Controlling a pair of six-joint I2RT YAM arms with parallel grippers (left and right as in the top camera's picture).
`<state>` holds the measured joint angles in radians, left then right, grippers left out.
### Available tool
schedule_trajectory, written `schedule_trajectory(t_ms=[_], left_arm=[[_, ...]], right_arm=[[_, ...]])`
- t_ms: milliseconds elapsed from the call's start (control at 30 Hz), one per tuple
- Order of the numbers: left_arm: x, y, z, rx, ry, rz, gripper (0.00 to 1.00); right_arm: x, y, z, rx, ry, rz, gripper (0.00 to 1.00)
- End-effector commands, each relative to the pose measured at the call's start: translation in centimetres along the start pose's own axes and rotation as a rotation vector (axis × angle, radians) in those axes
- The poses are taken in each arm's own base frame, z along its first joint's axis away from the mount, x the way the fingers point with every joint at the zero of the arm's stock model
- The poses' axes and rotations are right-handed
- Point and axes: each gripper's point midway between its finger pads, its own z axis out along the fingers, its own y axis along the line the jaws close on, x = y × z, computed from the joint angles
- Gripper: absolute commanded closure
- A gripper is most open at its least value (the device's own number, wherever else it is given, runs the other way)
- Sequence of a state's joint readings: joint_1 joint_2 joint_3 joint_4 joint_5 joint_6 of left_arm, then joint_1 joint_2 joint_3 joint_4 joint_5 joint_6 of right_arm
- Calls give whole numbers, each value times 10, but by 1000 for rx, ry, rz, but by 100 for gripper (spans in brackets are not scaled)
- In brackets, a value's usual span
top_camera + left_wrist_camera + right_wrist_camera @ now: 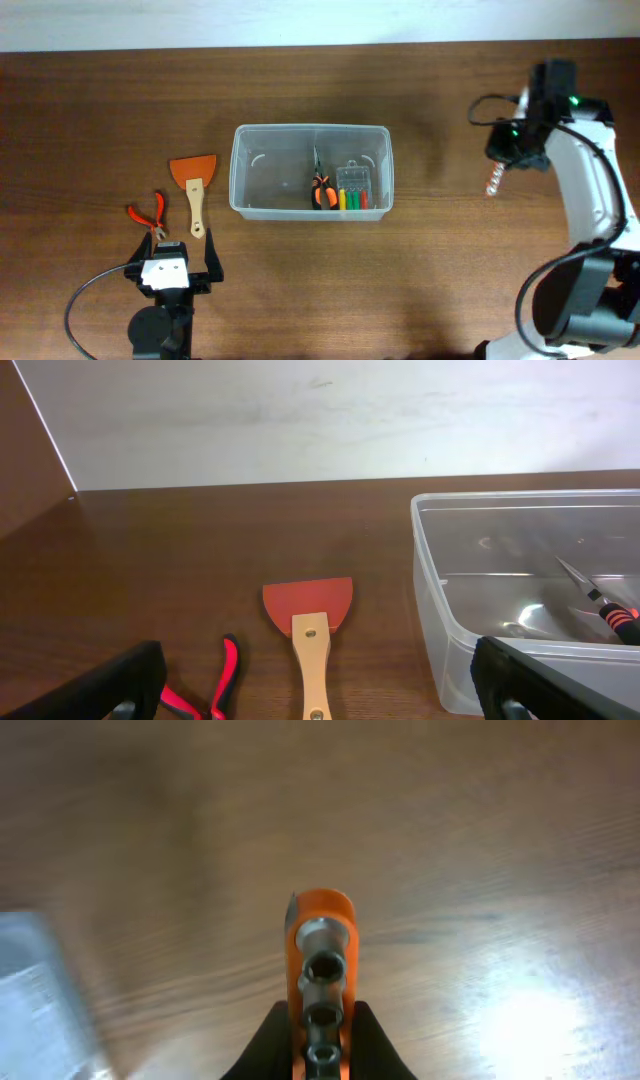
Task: Pack container
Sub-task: 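Carry the bit strip into the container and release it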
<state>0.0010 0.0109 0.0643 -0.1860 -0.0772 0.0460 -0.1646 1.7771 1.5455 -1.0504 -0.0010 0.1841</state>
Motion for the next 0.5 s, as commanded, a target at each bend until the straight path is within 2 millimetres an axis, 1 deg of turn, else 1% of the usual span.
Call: schedule_trajectory(t_ms=[0, 167, 200, 233, 267, 400, 467], left_arm=[[2, -2, 1, 10, 0, 16, 1], [2, -2, 1, 10, 0, 16, 1], [2, -2, 1, 10, 0, 16, 1], [2, -2, 1, 10, 0, 16, 1], [2, -2, 1, 10, 0, 16, 1], [2, -2, 1, 10, 0, 16, 1], [2, -2, 1, 10, 0, 16, 1]], right_arm=[[-9, 50, -36, -51, -72, -124, 88], [2, 115, -57, -116, -108, -268, 88], [6, 129, -61, -132, -114, -287, 88], [13, 149, -66, -155, -124, -311, 88], [17, 162, -69, -172, -132, -330, 88], [33, 205, -77, -233, -162, -381, 88], [40, 221, -79, -256, -172, -407, 88]])
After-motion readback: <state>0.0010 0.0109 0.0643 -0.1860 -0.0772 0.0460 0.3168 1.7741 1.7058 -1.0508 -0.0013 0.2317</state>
